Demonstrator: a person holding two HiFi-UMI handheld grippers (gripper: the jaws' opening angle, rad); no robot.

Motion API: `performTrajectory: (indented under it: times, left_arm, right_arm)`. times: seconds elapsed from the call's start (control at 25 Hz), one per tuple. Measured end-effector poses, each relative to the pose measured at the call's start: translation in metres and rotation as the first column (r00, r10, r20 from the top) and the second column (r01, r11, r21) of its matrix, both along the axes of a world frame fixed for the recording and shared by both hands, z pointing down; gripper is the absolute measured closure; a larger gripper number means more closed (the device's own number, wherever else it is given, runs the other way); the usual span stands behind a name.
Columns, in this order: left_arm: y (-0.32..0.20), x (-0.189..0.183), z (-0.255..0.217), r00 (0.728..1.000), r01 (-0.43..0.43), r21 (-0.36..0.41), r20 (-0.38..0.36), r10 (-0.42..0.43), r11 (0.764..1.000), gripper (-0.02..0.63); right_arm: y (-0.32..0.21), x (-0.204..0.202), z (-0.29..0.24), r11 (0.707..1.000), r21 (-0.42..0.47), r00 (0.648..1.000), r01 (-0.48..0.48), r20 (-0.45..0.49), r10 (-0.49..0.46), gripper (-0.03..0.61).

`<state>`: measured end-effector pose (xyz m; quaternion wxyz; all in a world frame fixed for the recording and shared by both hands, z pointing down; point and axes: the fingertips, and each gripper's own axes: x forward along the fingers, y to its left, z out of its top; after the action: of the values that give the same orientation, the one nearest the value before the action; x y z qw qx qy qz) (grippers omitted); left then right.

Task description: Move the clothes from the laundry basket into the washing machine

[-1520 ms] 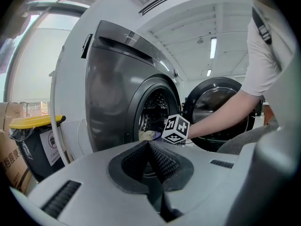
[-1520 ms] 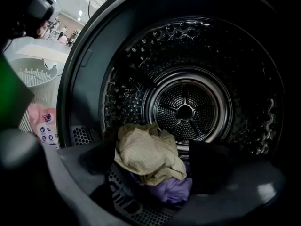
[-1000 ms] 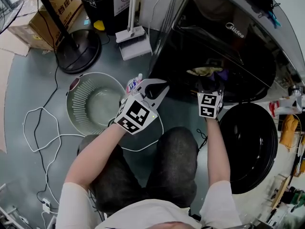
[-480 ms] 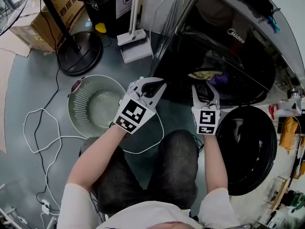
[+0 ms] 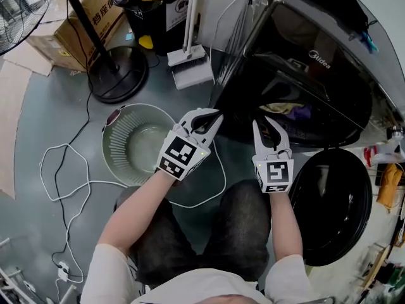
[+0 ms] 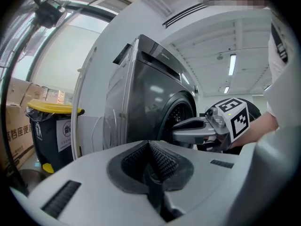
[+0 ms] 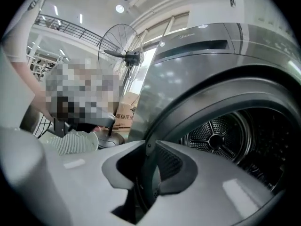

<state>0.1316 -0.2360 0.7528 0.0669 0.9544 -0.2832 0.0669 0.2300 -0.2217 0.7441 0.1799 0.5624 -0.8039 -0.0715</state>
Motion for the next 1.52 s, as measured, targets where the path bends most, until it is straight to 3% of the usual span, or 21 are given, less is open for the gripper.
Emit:
performTrajectory:
  times: [0.4, 0.6, 0.8, 1.12, 1.28, 1.52]
  left_arm:
    - [0.000, -0.022, -0.020, 0.999, 0.050, 0.067, -0.016, -0.049, 0.996, 0.607]
    - [0.016, -0.019, -0.027, 0.996, -0.009, -0.006, -0.087, 0.009, 1.000, 0.607]
    - [0.022, -0.017, -0.043, 0.989, -0.018, -0.073, -0.151, 0.007, 0.997, 0.607]
    - [0.017, -0.026, -0.061, 0.994, 0.042, -0.025, -0.097, -0.044, 0.999, 0.607]
    - [0.028, -0.032, -0.079, 0.991, 0.071, -0.026, -0.108, -0.074, 0.997, 0.607]
    - [0.056, -0.044, -0.128, 0.986, 0.127, -0.110, -0.093, -0.137, 0.986, 0.607]
  right_arm:
    - [-0.003, -0.029, -0.033, 0.997, 0.035, 0.994, 0.067, 0.084, -0.070, 0.568]
    - [-0.003, -0.029, -0.035, 0.994, 0.042, 0.986, 0.100, 0.130, -0.104, 0.568]
    - [-0.013, -0.024, -0.029, 0.996, 0.014, 0.982, 0.090, 0.164, -0.091, 0.568]
    - [-0.008, -0.056, -0.044, 0.986, -0.014, 0.973, 0.164, 0.166, -0.159, 0.568]
    - [0.001, -0.068, -0.067, 0.979, -0.047, 0.970, 0.200, 0.151, -0.191, 0.568]
    - [0.026, -0.076, -0.128, 0.970, -0.106, 0.965, 0.220, 0.168, -0.200, 0.569]
